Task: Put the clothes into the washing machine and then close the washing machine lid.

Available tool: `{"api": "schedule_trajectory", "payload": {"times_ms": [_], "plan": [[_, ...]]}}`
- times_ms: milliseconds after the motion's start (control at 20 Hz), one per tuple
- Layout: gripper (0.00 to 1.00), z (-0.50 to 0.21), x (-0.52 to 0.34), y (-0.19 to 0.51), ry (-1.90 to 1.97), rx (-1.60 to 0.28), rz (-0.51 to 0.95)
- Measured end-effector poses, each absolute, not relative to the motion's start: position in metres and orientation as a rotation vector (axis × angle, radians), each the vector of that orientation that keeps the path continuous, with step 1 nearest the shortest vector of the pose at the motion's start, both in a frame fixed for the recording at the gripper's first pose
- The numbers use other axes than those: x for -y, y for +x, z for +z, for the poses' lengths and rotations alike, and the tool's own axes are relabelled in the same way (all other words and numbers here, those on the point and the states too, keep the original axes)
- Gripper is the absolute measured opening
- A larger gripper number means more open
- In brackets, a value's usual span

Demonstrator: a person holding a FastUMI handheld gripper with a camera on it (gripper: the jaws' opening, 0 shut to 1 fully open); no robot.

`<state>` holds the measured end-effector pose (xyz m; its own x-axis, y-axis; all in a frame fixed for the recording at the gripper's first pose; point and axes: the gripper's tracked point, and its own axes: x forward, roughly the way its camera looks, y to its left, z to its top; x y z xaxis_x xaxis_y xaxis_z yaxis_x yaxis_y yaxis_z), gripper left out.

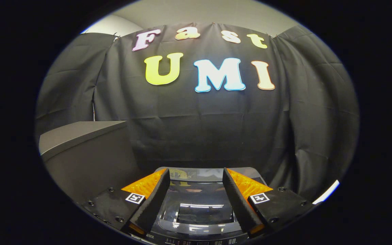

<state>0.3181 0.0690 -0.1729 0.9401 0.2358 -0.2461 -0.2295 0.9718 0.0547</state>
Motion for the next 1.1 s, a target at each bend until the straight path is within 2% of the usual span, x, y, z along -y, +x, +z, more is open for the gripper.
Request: {"api": "schedule_trajectory", "payload": {"times_ms": [600, 1100], "plan": [[0.96, -0.101, -0.074, 0.273, 0.040, -0.162, 0.229], [0.96, -0.027, -0.057, 0.202, 0.029, -0.068, 0.188]]}}
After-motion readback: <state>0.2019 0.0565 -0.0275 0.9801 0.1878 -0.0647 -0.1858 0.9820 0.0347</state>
